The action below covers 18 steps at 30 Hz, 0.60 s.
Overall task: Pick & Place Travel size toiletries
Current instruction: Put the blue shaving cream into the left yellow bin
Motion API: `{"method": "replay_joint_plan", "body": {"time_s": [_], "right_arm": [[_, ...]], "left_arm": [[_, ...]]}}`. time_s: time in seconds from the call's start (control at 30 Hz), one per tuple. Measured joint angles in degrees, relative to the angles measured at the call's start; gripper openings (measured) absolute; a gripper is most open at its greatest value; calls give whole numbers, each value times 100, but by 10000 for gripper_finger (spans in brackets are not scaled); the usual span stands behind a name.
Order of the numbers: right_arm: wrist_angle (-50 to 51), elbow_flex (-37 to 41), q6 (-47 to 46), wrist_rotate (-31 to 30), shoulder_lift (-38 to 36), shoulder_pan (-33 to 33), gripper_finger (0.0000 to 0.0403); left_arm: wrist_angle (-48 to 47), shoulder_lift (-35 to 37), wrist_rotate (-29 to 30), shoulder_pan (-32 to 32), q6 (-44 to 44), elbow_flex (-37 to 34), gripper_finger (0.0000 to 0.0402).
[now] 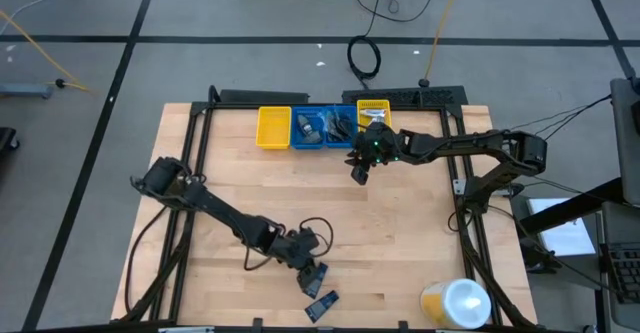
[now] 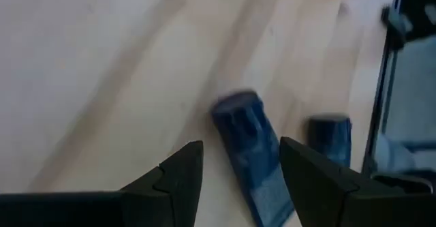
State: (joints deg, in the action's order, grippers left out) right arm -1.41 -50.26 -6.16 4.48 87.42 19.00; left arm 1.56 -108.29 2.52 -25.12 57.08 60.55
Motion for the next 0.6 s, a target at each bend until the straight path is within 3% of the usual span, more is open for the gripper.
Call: {"method": "replay_joint_plan", "body": {"time_s": [0.2,0.6], "right_arm": [[3,0,1,6,0,2,107],[30,0,22,7,0,2,107]], "left_arm": [[-816,-110,211,16,-92,495,195],[-956,-285,168,74,24,695,195]]}}
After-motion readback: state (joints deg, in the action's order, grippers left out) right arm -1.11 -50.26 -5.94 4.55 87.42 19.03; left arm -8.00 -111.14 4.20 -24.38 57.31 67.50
